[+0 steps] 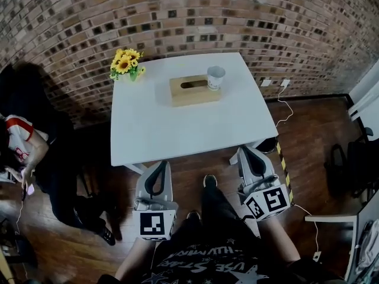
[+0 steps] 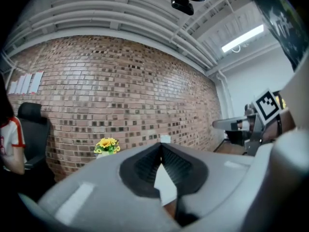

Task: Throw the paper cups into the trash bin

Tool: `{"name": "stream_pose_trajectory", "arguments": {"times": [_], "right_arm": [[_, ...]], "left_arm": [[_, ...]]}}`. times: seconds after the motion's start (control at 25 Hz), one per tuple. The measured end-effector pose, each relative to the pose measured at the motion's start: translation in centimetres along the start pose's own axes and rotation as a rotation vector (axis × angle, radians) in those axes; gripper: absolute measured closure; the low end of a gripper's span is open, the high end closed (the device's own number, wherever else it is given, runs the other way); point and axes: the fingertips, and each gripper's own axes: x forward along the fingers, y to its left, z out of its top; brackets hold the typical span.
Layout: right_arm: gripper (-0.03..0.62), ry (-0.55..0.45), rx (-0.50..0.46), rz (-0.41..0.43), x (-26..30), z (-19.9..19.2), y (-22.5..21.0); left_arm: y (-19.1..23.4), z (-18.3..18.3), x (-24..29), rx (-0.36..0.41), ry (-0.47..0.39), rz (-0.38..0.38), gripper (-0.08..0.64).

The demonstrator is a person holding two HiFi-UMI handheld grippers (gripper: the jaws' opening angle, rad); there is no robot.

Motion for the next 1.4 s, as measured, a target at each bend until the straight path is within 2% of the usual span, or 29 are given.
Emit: {"name": "stream_pose_trajectory", "arguments": {"times": [0.16, 0.32, 0.64, 1.04, 1.12, 1.4], "right_arm": [[0.584, -0.022, 0.034, 0.008, 2.9, -0.4, -1.6], [0.584, -0.014, 0.030, 0.058, 6.8, -1.4, -3.4], [0.584, -0.002, 0.047, 0.112, 15.1, -2.5, -8.0], [0.575, 0.106, 0.022, 0.169, 20.4, -6.7, -12.6], [0.495, 0.133, 0.024, 0.205, 21.4, -7.8, -12.7], [0.283, 0.195, 0.008, 0.285, 24.2, -11.0, -13.0]], "left_arm": [[0.8, 0.1, 2.7, -0.030, 0.002, 0.039, 0.555], [1.4, -1.1, 6.0, -0.014, 0.002, 0.054, 0.555], [3.2, -0.1, 14.5, -0.027, 0.027, 0.117, 0.555], [2.7, -0.3, 23.5, -0.010, 0.046, 0.146, 0.555], [2.7, -0.4, 24.6, -0.006, 0.044, 0.155, 0.555], [2.3, -0.9, 26.9, 0.005, 0.054, 0.177, 0.555]]}}
